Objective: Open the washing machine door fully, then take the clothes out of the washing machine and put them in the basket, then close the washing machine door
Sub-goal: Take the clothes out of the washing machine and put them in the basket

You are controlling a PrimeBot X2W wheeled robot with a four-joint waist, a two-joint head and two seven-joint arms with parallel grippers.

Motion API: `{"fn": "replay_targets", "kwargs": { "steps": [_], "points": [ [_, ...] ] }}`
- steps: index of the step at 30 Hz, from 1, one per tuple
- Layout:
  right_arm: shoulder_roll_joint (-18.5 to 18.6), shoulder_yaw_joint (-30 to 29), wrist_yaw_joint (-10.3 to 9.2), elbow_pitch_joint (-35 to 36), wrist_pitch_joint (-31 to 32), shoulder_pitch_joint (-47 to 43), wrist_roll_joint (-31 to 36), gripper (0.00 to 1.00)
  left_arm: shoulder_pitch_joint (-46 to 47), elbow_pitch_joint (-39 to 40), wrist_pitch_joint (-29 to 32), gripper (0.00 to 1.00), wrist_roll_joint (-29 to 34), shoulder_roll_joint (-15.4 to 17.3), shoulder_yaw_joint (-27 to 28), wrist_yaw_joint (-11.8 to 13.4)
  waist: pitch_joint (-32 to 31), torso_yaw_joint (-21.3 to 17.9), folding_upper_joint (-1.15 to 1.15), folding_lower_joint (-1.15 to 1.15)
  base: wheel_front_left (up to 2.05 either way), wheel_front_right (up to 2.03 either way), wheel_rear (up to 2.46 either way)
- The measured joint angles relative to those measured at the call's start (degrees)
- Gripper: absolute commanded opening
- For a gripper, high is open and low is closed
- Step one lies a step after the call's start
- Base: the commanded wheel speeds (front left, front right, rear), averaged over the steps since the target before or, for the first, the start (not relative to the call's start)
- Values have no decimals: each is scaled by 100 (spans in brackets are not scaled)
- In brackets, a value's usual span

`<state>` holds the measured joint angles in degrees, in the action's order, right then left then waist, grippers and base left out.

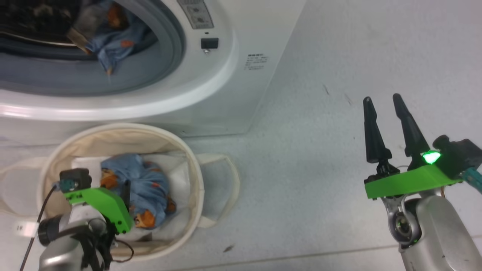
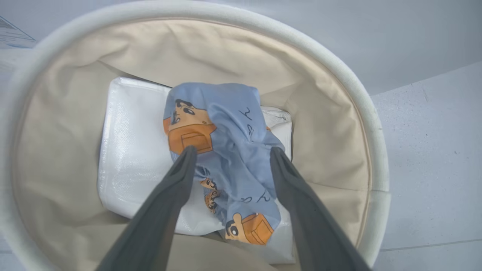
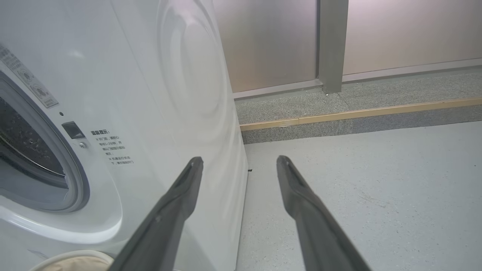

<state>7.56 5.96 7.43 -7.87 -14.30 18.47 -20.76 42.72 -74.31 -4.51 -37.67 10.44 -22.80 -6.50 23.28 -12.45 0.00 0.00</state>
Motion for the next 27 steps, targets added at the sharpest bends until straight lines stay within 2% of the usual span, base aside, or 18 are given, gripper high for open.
{"fn": "replay_targets", "kwargs": {
  "steps": [7, 11, 17, 21, 25, 27],
  "points": [
    [0, 131, 0, -238, 0, -65, -44, 100, -209, -8, -625, 100, 9, 34, -36, -16, -534, 173, 0, 0, 0, 0, 0],
    [0, 186, 0, -394, 0, -302, -64, 100, -269, 168, -838, 100, -264, 43, 122, -66, -916, 278, 0, 0, 0, 0, 0],
    [-7, 253, 0, -542, 0, -615, -146, 100, -493, 959, -972, 100, -437, 214, 80, -67, -1418, 414, 0, 0, 0, 0, 0],
    [-14, 308, 0, -617, 0, -783, -145, 100, -921, 1705, -972, 100, -400, 527, 64, -67, -1806, 488, 0, 0, 0, 0, 0],
    [-14, 405, 0, -710, 0, -971, -145, 100, -1362, 2505, -973, 100, -245, 739, 349, -56, -2126, 536, 0, 0, 0, 0, 0],
    [-14, 414, 0, -724, 0, -1035, -145, 100, -1552, 2947, -973, 100, -79, 822, 509, 40, -2227, 554, 0, 0, 0, 0, 0]
  ]
}}
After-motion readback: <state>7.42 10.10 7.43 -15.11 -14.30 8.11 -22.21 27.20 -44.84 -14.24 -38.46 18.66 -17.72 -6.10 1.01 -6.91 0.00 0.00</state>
